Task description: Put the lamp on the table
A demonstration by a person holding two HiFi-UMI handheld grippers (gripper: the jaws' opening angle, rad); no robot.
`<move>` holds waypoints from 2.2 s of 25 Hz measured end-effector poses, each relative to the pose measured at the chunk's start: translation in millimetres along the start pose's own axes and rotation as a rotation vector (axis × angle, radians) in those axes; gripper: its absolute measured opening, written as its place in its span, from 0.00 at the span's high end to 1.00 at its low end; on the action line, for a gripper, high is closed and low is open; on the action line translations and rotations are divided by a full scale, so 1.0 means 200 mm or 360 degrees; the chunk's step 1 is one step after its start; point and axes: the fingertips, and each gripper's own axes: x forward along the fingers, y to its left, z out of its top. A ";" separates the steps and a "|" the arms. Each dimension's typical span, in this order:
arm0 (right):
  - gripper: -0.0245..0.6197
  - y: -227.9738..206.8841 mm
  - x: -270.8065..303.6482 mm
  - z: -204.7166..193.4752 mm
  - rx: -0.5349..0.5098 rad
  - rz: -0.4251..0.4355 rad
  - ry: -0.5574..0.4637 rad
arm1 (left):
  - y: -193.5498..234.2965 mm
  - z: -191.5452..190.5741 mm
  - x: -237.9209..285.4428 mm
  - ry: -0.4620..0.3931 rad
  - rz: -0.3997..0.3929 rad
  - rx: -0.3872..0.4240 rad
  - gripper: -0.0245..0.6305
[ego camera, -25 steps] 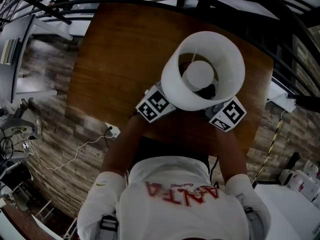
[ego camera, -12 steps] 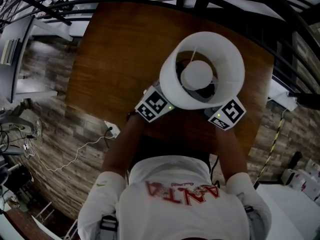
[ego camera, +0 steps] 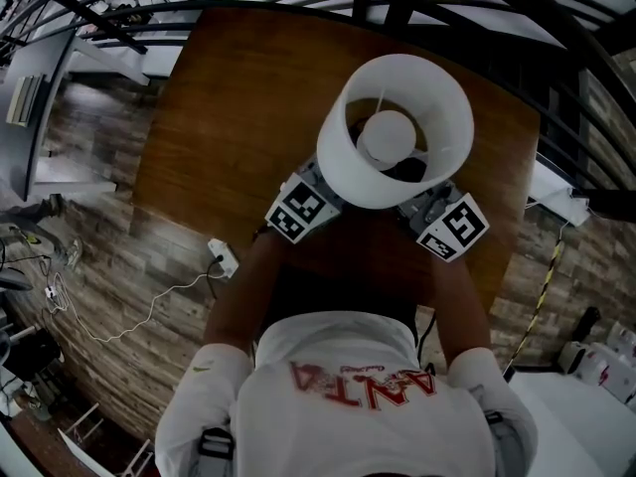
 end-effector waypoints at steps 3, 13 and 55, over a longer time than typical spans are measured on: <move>0.78 -0.02 -0.06 -0.02 0.0026 -0.0055 0.0026 | 0.01 -0.02 -0.07 0.0006 0.0048 -0.0037 0.80; 0.75 -0.07 -0.29 -0.05 0.0207 -0.0254 0.0104 | -0.02 -0.07 -0.36 0.0119 0.0201 -0.0201 0.80; 0.96 0.37 -0.66 1.44 -0.0120 -0.0969 -0.0270 | -0.16 1.49 -1.31 -0.0566 0.0683 -0.0065 0.92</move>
